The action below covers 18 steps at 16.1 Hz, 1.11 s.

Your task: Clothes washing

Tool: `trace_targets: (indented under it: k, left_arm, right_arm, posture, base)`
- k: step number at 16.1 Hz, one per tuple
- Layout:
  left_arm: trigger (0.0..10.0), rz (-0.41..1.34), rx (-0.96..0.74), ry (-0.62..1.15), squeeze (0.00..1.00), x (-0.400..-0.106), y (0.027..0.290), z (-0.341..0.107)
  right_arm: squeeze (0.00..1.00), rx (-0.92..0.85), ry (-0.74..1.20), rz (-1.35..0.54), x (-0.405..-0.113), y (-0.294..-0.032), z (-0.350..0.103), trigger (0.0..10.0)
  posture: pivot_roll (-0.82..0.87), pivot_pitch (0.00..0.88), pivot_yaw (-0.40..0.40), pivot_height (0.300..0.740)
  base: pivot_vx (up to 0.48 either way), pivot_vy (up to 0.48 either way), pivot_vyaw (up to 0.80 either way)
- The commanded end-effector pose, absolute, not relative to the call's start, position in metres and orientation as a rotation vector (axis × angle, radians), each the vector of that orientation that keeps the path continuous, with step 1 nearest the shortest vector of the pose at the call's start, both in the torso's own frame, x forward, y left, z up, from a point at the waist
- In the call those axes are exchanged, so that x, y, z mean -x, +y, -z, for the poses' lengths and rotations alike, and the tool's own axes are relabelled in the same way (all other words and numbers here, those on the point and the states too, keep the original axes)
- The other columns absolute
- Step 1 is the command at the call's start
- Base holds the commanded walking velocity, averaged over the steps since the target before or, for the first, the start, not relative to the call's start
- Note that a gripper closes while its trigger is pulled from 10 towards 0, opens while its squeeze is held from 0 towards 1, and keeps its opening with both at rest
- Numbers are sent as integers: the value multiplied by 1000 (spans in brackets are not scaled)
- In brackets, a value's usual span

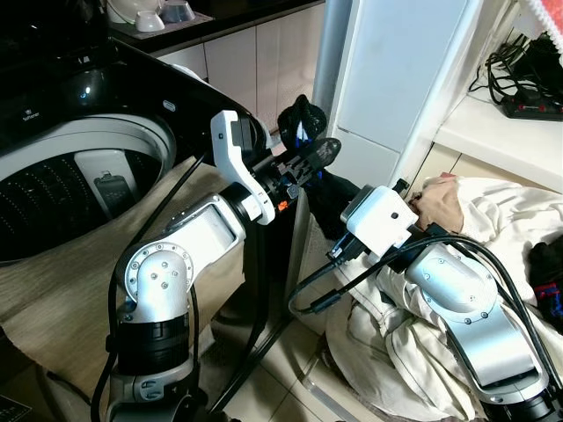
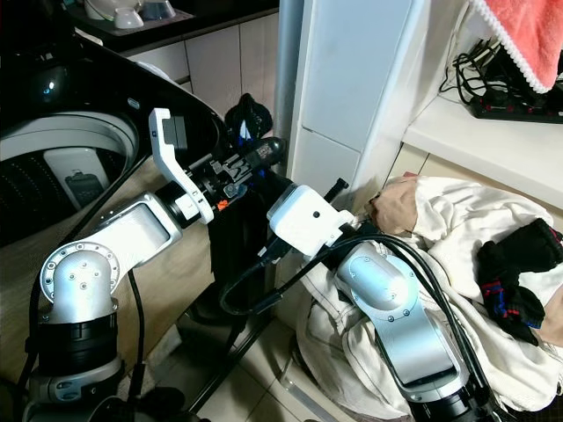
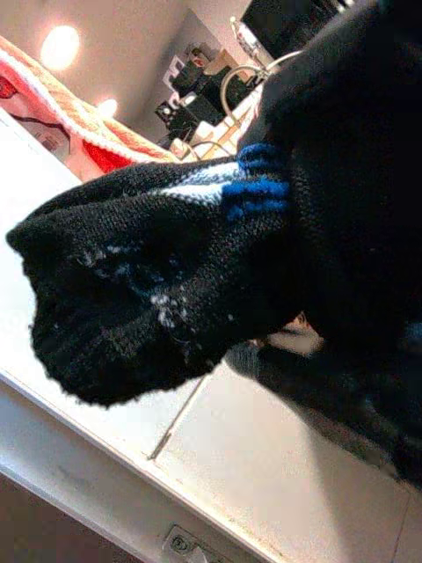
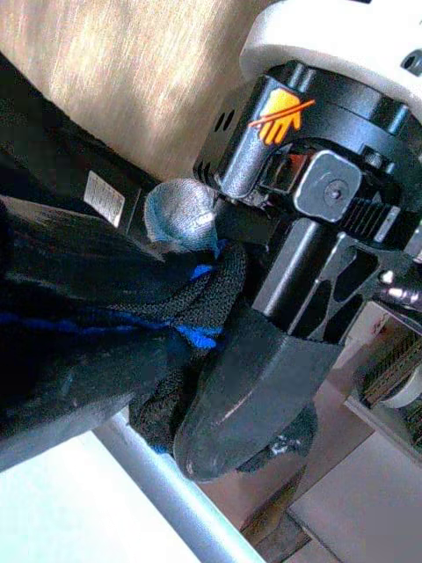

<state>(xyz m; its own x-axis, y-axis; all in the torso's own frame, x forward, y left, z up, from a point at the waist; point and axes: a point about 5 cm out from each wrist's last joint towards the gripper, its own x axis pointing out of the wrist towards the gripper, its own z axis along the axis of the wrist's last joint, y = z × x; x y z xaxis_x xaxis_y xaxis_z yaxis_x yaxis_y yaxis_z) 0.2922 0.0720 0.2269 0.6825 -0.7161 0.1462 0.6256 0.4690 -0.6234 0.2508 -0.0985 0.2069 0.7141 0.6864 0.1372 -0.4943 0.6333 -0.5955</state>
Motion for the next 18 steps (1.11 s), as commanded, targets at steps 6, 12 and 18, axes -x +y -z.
trace_targets:
  k: [6,12,18]
  left_arm:
    - [0,840,674,101,0,-293,71,-233]
    - [0,811,679,104,0,-295,74,-232]
    - [0,651,621,0,0,-321,112,-251]
  right_arm:
    - [0,566,-408,-682,-252,-99,-217,0]
    - [1000,548,-420,-662,-253,-100,-220,10000]
    - [0,484,-440,-615,-256,-101,-230,10000]
  posture:
    - [-104,0,-11,740]
    - [-107,0,-10,740]
    - [-104,0,-6,740]
  base:
    - [0,0,0]
    - [0,0,0]
    - [0,0,0]
